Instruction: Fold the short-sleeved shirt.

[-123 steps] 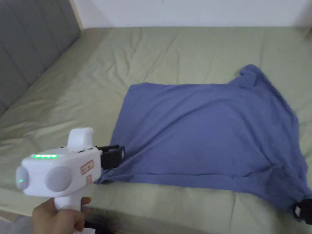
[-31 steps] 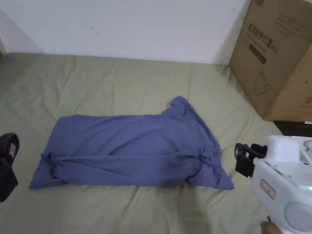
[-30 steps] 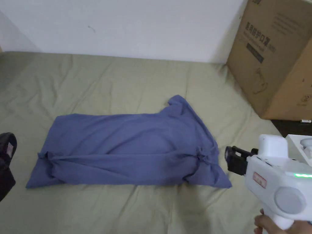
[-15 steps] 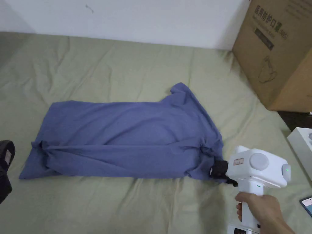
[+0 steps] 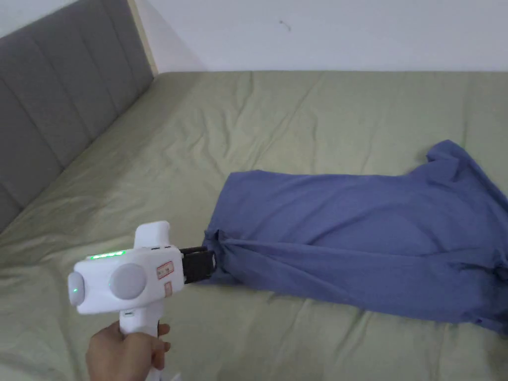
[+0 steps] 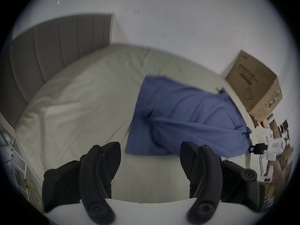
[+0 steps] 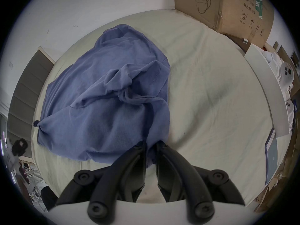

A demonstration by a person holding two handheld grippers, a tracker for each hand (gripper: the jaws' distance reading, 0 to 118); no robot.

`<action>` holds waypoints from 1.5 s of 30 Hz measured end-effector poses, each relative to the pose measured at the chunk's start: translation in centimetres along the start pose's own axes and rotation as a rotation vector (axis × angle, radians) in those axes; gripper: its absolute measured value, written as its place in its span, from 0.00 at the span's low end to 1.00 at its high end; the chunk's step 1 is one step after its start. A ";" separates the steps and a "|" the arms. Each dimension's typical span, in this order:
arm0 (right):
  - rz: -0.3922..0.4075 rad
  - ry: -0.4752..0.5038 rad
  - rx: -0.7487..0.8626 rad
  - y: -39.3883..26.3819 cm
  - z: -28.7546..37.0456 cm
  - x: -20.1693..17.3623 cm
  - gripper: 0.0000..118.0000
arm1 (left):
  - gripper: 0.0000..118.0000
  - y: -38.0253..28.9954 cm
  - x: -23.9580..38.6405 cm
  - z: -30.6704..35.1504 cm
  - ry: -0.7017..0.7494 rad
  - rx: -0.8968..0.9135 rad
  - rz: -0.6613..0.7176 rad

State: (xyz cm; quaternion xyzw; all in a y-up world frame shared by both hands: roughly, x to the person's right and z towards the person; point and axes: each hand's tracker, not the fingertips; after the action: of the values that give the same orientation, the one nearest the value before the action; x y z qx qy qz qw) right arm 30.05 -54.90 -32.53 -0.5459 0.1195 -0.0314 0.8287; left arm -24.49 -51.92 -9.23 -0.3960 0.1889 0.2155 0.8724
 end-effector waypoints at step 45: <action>0.147 0.068 -0.025 -13.2 14.7 2.6 0.10 | 0.04 -8.5 -3.9 10.3 -0.155 -0.292 0.026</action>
State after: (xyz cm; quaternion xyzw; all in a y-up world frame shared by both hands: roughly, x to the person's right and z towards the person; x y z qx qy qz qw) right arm 37.05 -47.53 -15.38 -0.5445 0.1878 0.0123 0.8174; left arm -21.63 -49.90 4.27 -0.4984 0.0926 0.2819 0.8145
